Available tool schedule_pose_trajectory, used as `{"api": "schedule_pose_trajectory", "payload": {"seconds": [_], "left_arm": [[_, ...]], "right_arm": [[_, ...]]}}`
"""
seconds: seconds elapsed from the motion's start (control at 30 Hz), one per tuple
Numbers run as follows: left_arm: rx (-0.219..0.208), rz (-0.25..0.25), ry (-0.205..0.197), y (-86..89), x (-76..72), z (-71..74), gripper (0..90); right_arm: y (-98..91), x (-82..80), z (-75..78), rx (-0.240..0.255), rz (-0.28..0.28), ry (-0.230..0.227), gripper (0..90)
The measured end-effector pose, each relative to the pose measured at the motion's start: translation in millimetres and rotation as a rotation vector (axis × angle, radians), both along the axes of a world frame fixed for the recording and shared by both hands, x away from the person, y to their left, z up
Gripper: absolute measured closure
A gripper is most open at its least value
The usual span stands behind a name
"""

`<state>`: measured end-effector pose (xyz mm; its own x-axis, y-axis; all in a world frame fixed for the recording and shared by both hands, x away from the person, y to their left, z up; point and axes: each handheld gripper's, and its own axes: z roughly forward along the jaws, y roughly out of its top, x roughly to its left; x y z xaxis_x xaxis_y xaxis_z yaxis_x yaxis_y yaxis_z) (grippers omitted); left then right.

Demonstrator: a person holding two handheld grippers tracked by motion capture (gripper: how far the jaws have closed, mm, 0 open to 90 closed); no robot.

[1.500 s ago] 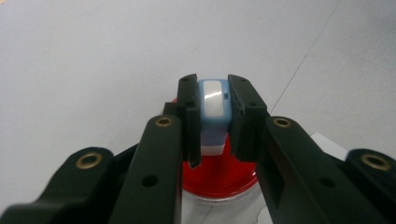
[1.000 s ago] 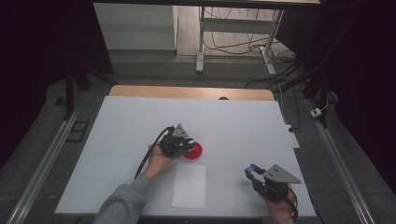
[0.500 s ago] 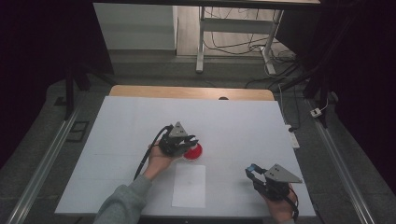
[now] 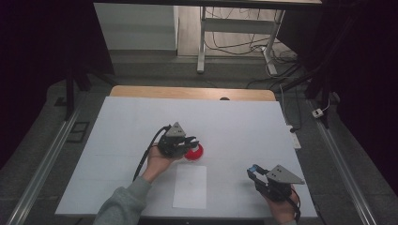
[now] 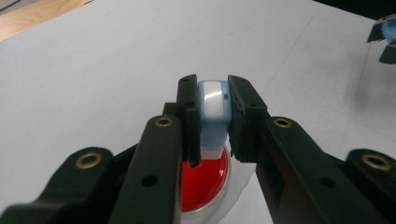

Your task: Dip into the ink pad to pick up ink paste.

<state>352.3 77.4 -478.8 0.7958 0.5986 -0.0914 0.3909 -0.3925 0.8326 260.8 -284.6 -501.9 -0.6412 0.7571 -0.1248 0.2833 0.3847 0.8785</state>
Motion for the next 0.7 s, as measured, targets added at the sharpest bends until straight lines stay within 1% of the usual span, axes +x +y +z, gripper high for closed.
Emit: {"api": "schedule_pose_trajectory", "payload": {"seconds": [0.13, 0.2, 0.37, 0.47, 0.6, 0.7], "left_arm": [[-0.021, 0.001, 0.006, 3.5, -1.9, 2.8, 75.9], [-0.034, -0.003, 0.017, 5.4, -2.7, 3.6, 75.9], [-0.049, -0.007, 0.024, 7.4, -5.8, 6.4, 75.9], [-0.081, -0.015, 0.033, 9.1, -8.0, 9.7, 75.9], [-0.088, -0.022, 0.036, 12.6, -12.1, 13.8, 75.9], [-0.088, -0.017, 0.032, 16.7, -15.0, 16.8, 75.9]], "right_arm": [[-0.5, 0.4, -0.3, -0.002, -0.005, 0.0, 65.2], [-1.1, 0.8, -0.5, 0.0, -0.003, 0.002, 65.2], [-1.4, 1.2, -0.6, 0.0, -0.003, 0.001, 65.2], [-1.4, 1.5, -0.8, 0.0, -0.003, 0.002, 65.2], [-1.3, 1.4, -1.0, 0.005, -0.004, 0.002, 65.2], [-1.2, 1.3, -1.1, 0.003, -0.005, 0.004, 65.2]]}}
